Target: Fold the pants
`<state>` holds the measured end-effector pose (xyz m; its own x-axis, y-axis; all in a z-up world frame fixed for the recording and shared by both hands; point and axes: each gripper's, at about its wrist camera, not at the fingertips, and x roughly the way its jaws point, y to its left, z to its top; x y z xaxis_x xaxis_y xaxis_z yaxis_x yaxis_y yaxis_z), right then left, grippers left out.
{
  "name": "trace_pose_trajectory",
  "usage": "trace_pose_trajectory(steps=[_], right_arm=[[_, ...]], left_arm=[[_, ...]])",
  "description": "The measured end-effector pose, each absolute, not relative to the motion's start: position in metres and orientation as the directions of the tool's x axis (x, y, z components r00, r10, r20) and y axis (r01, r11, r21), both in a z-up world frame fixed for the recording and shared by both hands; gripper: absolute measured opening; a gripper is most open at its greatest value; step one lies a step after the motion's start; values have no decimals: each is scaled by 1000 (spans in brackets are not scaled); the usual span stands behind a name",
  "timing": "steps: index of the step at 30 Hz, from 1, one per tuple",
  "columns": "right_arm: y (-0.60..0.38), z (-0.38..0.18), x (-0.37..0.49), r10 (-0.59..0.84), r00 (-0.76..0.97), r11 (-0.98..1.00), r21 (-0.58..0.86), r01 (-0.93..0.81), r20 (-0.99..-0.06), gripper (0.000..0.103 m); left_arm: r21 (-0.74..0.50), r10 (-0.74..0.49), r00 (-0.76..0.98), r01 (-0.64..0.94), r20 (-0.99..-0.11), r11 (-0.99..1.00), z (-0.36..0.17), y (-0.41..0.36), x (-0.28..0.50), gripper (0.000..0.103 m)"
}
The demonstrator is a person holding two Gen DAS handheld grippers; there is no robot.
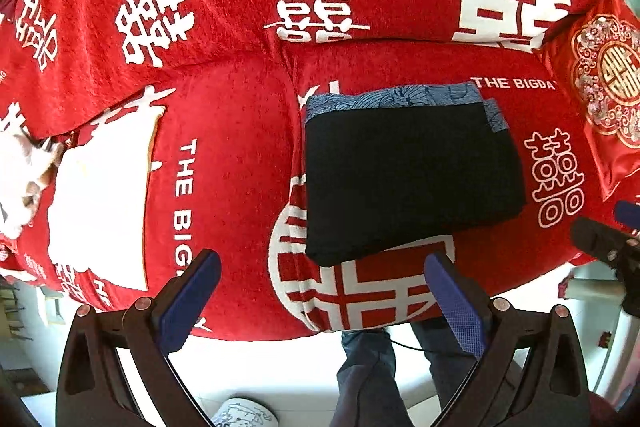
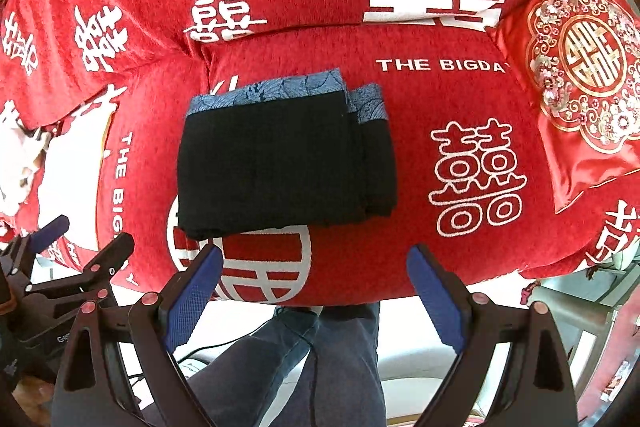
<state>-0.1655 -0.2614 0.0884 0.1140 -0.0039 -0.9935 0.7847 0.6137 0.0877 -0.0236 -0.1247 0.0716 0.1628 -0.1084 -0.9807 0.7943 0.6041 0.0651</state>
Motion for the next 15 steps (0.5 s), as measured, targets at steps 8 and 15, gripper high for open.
trace_pose_trajectory(steps=[8,15], right_arm=[[-256,86,-164,15,94,616,83,783,-995,95],[-255,88,-166,11,94,611,82,788,-995,95]], left_arm=[[68,-113,174,784,-978,617,82,-125,-24,102],[57,-117,163,783,-980,619,83,-126,-23,102]])
